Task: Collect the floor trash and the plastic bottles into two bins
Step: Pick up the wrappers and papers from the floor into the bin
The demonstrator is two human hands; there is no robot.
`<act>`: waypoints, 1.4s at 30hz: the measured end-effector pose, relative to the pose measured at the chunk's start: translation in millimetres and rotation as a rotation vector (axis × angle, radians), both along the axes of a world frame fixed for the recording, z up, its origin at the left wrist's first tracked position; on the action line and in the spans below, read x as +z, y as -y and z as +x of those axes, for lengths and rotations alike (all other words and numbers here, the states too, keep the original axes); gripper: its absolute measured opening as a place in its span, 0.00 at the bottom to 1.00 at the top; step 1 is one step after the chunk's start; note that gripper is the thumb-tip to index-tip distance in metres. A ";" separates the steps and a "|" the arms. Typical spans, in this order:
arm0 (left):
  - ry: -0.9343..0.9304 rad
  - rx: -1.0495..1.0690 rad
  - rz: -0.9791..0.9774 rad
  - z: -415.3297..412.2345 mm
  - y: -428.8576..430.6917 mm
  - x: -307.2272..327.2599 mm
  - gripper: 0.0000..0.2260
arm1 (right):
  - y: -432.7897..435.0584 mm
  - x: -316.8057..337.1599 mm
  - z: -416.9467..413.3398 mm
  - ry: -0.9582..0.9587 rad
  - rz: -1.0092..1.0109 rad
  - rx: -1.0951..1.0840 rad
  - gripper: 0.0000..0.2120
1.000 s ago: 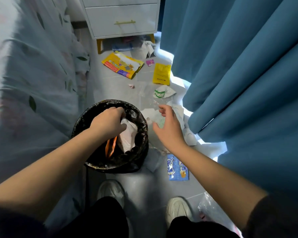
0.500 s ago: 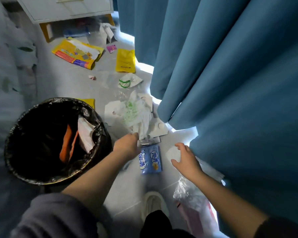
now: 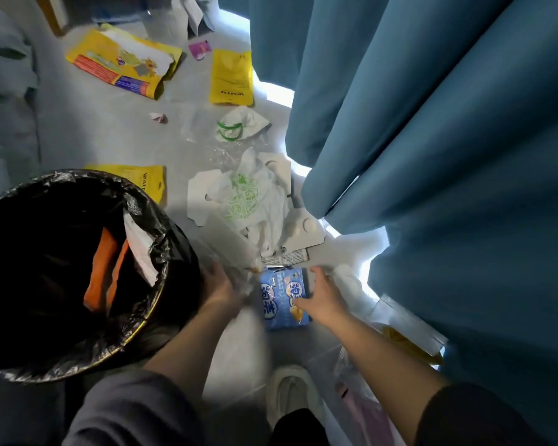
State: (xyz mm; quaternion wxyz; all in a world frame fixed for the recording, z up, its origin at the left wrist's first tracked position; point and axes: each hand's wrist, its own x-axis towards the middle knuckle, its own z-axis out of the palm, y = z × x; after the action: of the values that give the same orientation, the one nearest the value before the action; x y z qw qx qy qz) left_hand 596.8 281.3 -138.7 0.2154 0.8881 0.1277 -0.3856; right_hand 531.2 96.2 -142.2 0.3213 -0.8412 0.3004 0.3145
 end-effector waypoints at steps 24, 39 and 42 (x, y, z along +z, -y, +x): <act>0.044 -0.824 0.481 -1.1 -5.8 -52.5 0.19 | 0.3 -19.5 14.7 -0.103 0.011 -0.073 0.33; 0.413 -0.759 -0.187 8.3 -25.5 -18.7 0.07 | -10.2 -31.7 13.2 -0.037 0.071 -0.185 0.08; 0.440 -0.823 -0.173 9.9 -19.7 -13.9 0.13 | -2.6 -26.8 11.4 0.005 0.105 -0.294 0.06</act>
State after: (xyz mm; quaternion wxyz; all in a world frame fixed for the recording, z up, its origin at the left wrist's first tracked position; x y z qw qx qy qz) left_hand 606.6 301.0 -152.6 0.1400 0.9041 -0.3163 -0.2507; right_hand 542.6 98.7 -169.0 0.4081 -0.7710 0.4026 0.2773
